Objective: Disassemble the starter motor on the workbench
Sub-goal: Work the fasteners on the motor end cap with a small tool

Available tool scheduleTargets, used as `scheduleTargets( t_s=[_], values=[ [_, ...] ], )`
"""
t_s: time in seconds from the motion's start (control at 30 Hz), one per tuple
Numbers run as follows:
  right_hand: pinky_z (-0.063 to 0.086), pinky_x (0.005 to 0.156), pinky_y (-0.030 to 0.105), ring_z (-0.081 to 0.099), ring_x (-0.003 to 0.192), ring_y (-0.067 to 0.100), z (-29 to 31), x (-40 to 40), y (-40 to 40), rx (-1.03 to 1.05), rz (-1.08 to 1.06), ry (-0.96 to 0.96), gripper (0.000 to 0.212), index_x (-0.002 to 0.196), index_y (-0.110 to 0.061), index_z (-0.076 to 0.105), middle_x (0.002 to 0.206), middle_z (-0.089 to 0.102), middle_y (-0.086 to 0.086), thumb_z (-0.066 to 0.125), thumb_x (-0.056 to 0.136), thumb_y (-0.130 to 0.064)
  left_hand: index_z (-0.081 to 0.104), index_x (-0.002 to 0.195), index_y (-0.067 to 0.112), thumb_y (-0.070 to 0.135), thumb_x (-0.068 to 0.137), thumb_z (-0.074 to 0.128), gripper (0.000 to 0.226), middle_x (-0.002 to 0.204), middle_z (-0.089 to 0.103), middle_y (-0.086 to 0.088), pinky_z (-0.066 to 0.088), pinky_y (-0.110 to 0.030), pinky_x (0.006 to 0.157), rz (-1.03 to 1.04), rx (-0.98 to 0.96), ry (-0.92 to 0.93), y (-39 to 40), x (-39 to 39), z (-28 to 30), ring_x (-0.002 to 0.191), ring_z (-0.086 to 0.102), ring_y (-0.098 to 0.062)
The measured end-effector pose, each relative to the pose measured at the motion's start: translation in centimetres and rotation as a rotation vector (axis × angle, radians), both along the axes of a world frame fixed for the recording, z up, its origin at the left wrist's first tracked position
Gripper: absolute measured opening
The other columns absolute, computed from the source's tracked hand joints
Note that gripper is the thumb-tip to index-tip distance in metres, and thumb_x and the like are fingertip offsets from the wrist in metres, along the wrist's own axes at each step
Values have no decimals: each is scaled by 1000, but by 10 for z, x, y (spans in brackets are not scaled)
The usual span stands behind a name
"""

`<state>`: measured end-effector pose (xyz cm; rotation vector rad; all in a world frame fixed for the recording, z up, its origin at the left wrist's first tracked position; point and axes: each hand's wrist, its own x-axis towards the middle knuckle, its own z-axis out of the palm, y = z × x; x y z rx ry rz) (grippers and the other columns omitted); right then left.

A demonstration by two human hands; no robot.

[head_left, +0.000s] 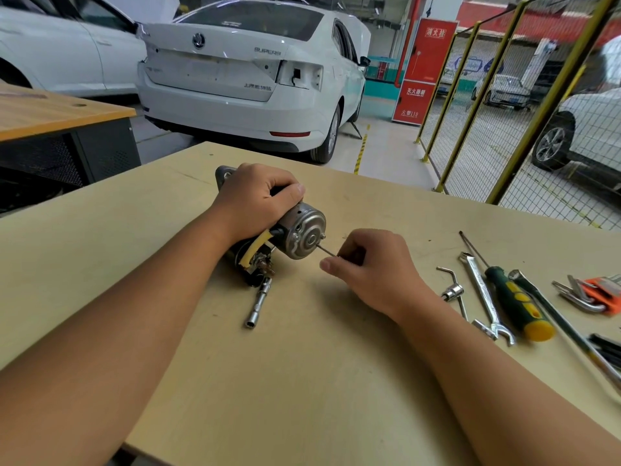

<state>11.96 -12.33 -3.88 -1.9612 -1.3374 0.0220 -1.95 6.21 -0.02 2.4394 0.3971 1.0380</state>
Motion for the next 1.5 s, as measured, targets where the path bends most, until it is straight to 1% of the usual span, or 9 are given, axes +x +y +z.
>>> scheduleTargets(
  t_s=[0.23, 0.43, 0.57, 0.67, 0.87, 1.07, 1.2, 1.37, 1.5],
  values=[
    [52, 69, 35, 62, 63, 10, 1, -2, -1, -76, 90, 138, 40, 75, -18, 73, 65, 70, -2, 56, 100, -44, 80, 87, 20, 43, 93, 54, 35, 76, 74, 4, 58, -47, 78, 1, 0, 4, 0, 0, 0, 79, 70, -18],
    [40, 51, 13, 55, 60, 3, -1, -1, 0, 88, 18, 92, 29, 72, -24, 63, 66, 63, -6, 90, 71, -35, 80, 87, 19, 42, 94, 54, 35, 76, 74, 4, 58, -47, 77, -6, 8, -6, 1, 0, 0, 79, 70, -17],
    [52, 66, 31, 60, 67, 9, -2, -4, 2, -79, 41, 28, 34, 80, -21, 68, 70, 66, -5, 68, 87, -55, 80, 87, 19, 42, 94, 55, 34, 76, 75, 3, 59, -47, 77, 0, 9, -2, 1, 1, 0, 79, 71, -19],
    [53, 70, 42, 60, 66, 17, 0, -3, 1, -112, 55, 64, 41, 71, -18, 67, 64, 64, -2, 54, 100, -43, 80, 87, 19, 41, 94, 55, 34, 77, 75, 3, 58, -48, 78, -1, 8, -4, 1, 1, 0, 80, 71, -19],
    [49, 61, 34, 56, 66, 9, 2, -6, 1, -43, -61, -20, 31, 69, -28, 56, 68, 60, -10, 83, 77, -40, 81, 88, 19, 39, 94, 56, 33, 77, 75, 4, 59, -47, 78, -3, 7, -3, 1, 1, 0, 80, 71, -18],
    [54, 69, 45, 61, 74, 28, 6, -13, 2, -141, -52, -12, 45, 77, -12, 65, 72, 65, 6, 47, 101, -45, 80, 87, 19, 40, 94, 56, 33, 77, 75, 4, 59, -48, 77, -1, 11, -4, 2, 2, -1, 79, 71, -18],
    [33, 54, 34, 50, 74, 28, 7, -23, 5, -190, -169, -274, 38, 74, -17, 53, 70, 53, -1, 47, 103, -42, 80, 87, 19, 40, 94, 55, 33, 77, 75, 4, 59, -47, 78, 1, 6, -5, 1, 1, -1, 80, 71, -18],
    [47, 63, 35, 58, 83, 28, 9, -26, 6, -208, -214, -300, 29, 91, -18, 64, 88, 64, 1, 54, 100, -44, 81, 88, 19, 40, 94, 56, 33, 77, 75, 4, 59, -48, 78, 5, -2, -1, 0, 0, 0, 80, 71, -18],
    [48, 60, 34, 57, 75, 23, 11, -26, 3, -198, -213, -251, 35, 84, -22, 62, 79, 59, -4, 58, 94, -56, 80, 88, 19, 40, 94, 55, 33, 77, 75, 4, 59, -48, 79, 1, 0, 2, 0, 0, 0, 80, 71, -18]
  ],
)
